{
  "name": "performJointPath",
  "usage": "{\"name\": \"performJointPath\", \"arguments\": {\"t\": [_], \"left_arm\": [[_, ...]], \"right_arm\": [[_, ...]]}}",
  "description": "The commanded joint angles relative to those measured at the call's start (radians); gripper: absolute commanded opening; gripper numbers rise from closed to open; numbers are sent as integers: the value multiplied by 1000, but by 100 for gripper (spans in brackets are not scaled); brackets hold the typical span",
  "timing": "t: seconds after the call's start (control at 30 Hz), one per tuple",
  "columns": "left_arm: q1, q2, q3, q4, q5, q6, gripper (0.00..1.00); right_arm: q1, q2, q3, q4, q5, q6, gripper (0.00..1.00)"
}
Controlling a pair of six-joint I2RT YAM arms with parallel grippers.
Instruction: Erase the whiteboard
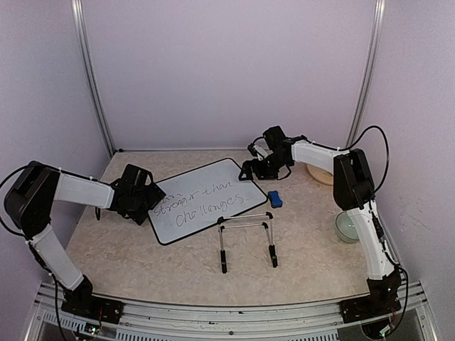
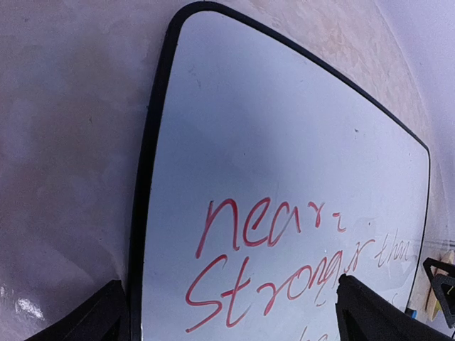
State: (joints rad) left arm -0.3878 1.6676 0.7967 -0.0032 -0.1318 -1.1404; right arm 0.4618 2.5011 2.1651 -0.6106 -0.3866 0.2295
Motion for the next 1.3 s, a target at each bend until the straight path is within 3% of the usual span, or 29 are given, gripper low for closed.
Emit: {"name": "performJointPath", "arguments": {"t": [0.0, 0.3, 0.8, 1.27], "left_arm": [[-5, 60, -21, 2, 65, -23, 99], [-16, 42, -28, 60, 81, -4, 99], [-12, -1, -28, 98, 93, 23, 99], [-13, -87, -31, 108, 107, 35, 99]], "right_arm": [[1, 40, 36, -54, -8, 3, 100], [40, 43, 34, -82, -100, -31, 100], [43, -48, -4, 48, -308, 52, 100], [43, -114, -99, 123, -341, 86, 100]]}}
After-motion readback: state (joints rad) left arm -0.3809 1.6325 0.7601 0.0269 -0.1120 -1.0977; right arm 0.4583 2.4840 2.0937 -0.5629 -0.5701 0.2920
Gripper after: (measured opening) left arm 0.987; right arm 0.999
